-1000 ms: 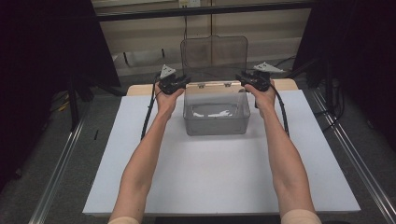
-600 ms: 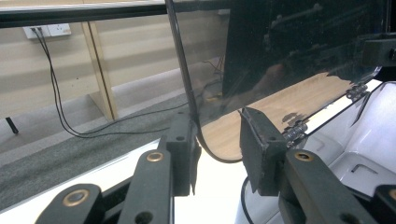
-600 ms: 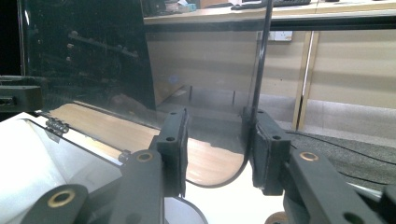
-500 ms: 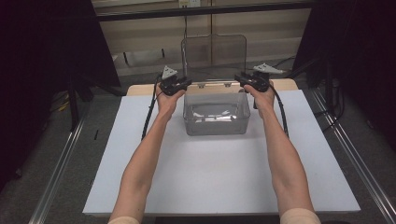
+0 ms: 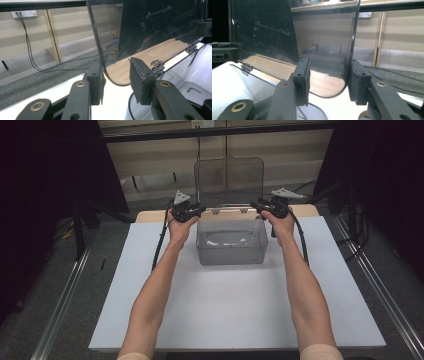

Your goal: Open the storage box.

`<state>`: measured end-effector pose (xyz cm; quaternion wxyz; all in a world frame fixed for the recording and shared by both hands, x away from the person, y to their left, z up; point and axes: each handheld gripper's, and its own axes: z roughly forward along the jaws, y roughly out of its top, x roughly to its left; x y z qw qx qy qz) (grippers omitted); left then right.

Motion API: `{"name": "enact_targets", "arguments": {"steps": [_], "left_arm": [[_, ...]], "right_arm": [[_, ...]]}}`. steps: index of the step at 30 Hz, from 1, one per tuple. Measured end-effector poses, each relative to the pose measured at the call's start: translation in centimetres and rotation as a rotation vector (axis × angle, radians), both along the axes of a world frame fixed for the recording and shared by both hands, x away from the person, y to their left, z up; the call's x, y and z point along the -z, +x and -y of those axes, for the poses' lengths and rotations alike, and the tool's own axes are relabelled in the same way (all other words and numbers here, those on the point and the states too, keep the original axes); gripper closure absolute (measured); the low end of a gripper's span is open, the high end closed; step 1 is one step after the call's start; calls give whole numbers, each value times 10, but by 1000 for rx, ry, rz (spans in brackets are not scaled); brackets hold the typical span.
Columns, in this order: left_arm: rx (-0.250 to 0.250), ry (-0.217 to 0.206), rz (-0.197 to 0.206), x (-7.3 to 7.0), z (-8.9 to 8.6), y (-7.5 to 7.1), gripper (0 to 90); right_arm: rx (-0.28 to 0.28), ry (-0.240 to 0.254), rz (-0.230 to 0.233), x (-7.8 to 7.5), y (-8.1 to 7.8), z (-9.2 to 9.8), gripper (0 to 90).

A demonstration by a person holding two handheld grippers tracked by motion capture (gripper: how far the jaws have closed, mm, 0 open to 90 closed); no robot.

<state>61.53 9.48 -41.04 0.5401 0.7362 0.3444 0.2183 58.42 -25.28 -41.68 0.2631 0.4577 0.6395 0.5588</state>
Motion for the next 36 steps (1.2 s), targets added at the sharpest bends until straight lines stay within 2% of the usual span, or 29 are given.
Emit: {"name": "enact_targets", "arguments": {"steps": [5,12,16,18,26,34,36], "left_arm": [[-4,0,-3,0,0,0,622],[-25,-53,-37,3,1,1,602],[-21,-68,-45,4,0,3,601],[-20,-74,-48,4,1,3,600],[-26,-79,-66,5,-1,4,596],[-47,-106,-99,7,-3,5,552],[-51,-101,-95,8,-4,5,549]], "right_arm": [[8,21,-18,1,1,-1,547],[16,44,-46,3,4,-2,516],[7,32,-61,2,6,-2,502],[7,42,-65,3,6,-2,497],[0,40,-83,3,8,-2,484],[3,42,-117,6,10,-4,441],[-1,73,-126,8,10,-3,436]]}}
